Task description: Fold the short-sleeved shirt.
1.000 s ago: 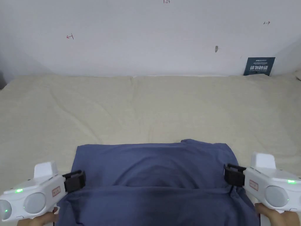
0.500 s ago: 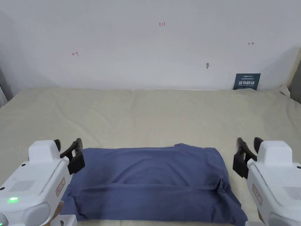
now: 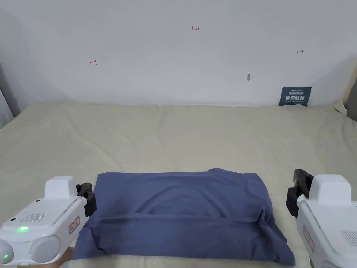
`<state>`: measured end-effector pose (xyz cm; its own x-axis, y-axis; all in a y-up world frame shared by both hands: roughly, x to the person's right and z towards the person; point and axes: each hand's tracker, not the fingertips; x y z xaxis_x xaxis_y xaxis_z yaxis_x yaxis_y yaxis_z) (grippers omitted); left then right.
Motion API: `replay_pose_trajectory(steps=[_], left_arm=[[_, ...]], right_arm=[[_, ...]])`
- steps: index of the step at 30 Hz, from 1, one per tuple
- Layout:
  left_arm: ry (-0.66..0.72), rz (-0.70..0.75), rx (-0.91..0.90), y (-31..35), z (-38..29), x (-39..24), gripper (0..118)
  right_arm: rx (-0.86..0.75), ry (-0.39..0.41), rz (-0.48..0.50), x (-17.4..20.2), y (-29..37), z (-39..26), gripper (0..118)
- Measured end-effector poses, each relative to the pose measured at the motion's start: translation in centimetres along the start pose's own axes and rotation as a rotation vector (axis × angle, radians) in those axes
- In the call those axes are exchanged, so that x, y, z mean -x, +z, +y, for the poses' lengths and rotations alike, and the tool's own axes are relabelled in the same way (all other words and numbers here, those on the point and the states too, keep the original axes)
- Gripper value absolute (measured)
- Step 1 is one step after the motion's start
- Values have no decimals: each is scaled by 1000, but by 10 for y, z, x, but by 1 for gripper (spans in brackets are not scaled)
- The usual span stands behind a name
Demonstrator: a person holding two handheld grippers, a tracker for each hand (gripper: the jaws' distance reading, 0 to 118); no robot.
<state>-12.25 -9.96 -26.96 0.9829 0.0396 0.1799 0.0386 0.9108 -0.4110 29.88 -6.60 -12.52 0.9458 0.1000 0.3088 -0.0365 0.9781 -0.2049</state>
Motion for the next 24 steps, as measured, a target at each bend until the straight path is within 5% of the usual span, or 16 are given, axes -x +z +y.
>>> replay_pose_trajectory(steps=[5, 8, 9, 13, 18, 21, 23, 24], left_arm=[[41, 1, 248, -47, -28, 33, 26], [53, 39, 395, -74, -49, 47, 103], [71, 61, 412, -81, -57, 52, 112], [107, 120, 522, -109, -88, 68, 104], [127, 128, 592, -129, -115, 78, 63], [99, 129, 583, -128, -122, 71, 52], [88, 118, 571, -127, -122, 70, 11], [86, 100, 552, -125, -121, 70, 9]], right_arm=[[40, 3, -2, 1, -11, -9, 1], [72, -10, -2, 2, -22, -16, 1], [82, -12, -3, 3, -25, -18, 1], [126, -10, -4, 6, -38, -28, 1], [178, 5, -3, 9, -51, -40, 1], [215, 4, -4, 6, -59, -49, 2], [247, -5, -8, 2, -64, -56, 4], [268, -12, -9, 0, -67, -61, 11]])
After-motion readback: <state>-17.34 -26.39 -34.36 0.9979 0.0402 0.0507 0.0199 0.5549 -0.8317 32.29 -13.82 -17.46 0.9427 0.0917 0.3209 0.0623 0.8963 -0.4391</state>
